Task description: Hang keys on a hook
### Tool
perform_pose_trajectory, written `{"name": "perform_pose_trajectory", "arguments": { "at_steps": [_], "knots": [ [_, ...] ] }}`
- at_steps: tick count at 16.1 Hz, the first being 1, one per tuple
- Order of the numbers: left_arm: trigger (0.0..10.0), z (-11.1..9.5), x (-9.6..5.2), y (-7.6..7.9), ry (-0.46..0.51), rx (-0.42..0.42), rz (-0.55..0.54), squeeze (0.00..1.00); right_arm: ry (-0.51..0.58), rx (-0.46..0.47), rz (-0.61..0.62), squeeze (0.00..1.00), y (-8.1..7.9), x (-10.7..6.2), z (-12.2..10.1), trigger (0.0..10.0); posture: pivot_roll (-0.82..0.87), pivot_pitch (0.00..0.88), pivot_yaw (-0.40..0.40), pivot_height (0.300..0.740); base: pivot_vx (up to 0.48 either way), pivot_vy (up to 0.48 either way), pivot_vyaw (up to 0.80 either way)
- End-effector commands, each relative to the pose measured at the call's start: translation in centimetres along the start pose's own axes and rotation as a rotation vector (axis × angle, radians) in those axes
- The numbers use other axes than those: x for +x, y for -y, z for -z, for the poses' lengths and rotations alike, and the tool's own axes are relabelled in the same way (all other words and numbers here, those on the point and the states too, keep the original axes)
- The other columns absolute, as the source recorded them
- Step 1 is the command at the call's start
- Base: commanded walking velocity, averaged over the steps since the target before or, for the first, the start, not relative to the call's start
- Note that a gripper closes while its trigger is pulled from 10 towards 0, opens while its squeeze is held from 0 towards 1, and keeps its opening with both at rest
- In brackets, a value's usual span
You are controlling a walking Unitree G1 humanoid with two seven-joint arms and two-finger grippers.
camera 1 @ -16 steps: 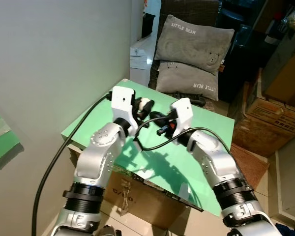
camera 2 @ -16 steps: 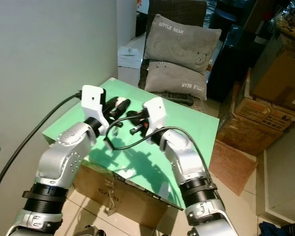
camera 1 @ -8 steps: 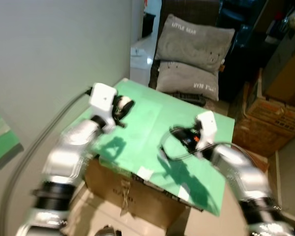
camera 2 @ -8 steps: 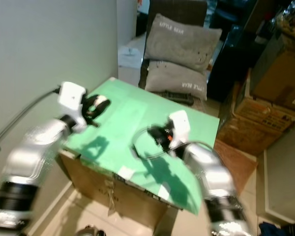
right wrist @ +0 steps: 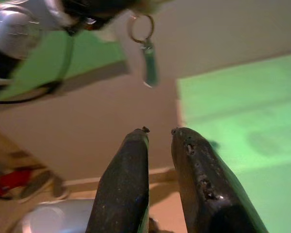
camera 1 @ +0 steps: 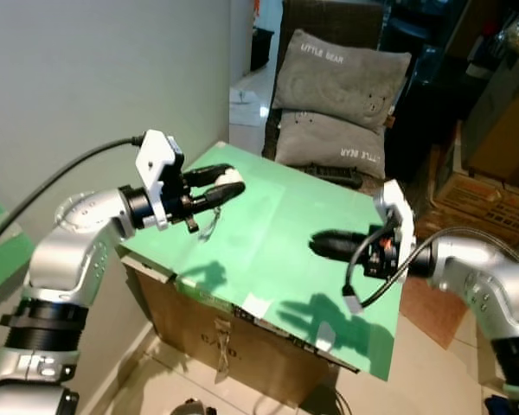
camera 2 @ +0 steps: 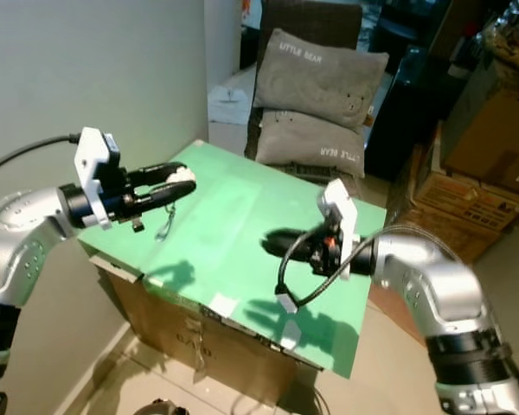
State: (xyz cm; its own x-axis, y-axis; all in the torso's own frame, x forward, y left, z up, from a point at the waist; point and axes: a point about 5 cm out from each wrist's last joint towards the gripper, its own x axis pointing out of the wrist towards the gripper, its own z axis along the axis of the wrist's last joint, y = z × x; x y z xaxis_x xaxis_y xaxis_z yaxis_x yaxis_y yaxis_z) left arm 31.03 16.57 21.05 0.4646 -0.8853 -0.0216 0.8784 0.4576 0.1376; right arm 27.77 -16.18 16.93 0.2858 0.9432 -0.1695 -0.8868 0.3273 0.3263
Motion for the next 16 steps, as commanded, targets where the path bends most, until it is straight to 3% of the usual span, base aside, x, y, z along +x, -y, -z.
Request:
{"name": "perform_pose_trajectory", "arguments": {
  "at_steps": [1, 5, 6, 11, 16],
  "knots": [
    [0.0, -1.1, 0.2, 0.3, 0.013, 0.024, 0.071, 0.00, -0.002, -0.005, -0.027, 0.00, -0.3, -0.5, -0.8, 10.0, 0.02, 0.000, -0.024, 0.740, 0.000, 0.000, 0.00],
    [0.0, -2.4, -0.3, 1.5, 0.002, 0.078, 0.226, 0.00, -0.014, -0.025, -0.066, 0.00, -0.5, -1.5, -3.4, 10.0, 0.02, 0.000, -0.027, 0.740, 0.000, 0.000, 0.00],
    [0.0, -2.5, -0.2, 2.3, 0.009, 0.070, 0.267, 0.00, -0.005, -0.024, -0.062, 1.00, -0.2, -1.6, -3.8, 10.0, 0.02, 0.000, -0.028, 0.740, 0.000, 0.000, 0.00],
    [0.0, -3.0, 0.1, 4.3, 0.049, 0.040, 0.343, 0.00, -0.002, -0.008, -0.082, 1.00, 0.2, -1.0, -4.1, 10.0, 0.03, 0.000, -0.036, 0.740, 0.000, 0.000, 0.00],
    [0.0, -5.0, 0.4, 6.4, 0.156, 0.011, 0.442, 0.00, 0.001, 0.023, -0.174, 1.00, -0.3, 0.6, -3.7, 10.0, 0.05, 0.000, -0.037, 0.740, 0.000, 0.000, 0.00]
  ]
}}
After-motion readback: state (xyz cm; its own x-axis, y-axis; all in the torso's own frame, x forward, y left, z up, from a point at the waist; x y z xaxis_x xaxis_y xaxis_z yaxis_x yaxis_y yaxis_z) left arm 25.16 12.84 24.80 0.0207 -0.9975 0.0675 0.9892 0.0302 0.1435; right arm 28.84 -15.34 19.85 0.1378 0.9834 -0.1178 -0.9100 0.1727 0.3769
